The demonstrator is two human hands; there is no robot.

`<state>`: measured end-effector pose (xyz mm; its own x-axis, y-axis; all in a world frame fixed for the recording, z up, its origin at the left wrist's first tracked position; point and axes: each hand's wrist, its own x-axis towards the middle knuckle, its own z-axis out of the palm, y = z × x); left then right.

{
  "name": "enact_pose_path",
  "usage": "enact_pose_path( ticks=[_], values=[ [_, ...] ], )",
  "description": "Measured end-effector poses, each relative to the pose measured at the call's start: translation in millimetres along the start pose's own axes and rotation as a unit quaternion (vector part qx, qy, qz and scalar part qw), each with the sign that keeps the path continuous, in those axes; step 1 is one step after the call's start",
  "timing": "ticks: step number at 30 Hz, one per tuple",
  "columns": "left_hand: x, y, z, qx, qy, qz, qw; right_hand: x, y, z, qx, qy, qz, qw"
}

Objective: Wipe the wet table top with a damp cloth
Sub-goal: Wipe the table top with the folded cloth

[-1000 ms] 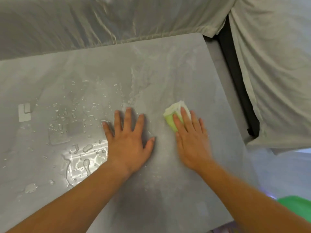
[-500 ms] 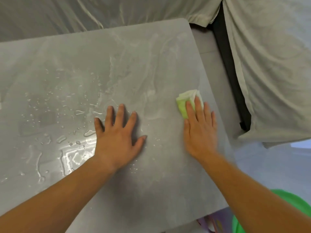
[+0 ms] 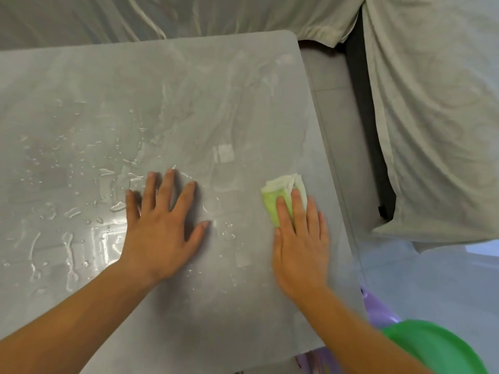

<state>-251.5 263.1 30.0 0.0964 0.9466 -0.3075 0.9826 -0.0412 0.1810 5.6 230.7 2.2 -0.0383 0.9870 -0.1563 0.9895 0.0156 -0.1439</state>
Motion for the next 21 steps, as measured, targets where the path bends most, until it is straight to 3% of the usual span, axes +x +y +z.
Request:
enact_pose_path(
  ticks=[4, 8, 10, 13, 15, 18, 21],
  values=[
    [-15, -2, 4, 0.010, -0.012, -0.030, 0.999, 28, 4, -3, -0.006, -0.011, -0.057, 0.998],
    [-19, -10, 6, 0.000, -0.007, -0.051, 0.999, 106, -21, -12, 0.039, 0.005, 0.035, 0.999],
    [-22, -17, 6, 0.004, -0.008, -0.038, 0.999, 93, -38, -9, 0.026, 0.012, -0.028, 0.999],
    [-30, -26, 6, 0.012, -0.019, -0.032, 0.999, 24, -52, 1, -0.008, -0.012, -0.196, 0.981],
    [-33, -32, 6, 0.010, -0.022, -0.027, 0.999, -2, -50, 5, -0.009, -0.027, -0.242, 0.970],
    [-32, -37, 4, 0.019, -0.029, -0.016, 0.999, 33, -55, 5, -0.018, -0.022, -0.216, 0.976],
    [-33, -38, 4, 0.015, -0.031, -0.015, 0.999, 94, -82, 0, 0.022, -0.001, -0.111, 0.994]
  ],
)
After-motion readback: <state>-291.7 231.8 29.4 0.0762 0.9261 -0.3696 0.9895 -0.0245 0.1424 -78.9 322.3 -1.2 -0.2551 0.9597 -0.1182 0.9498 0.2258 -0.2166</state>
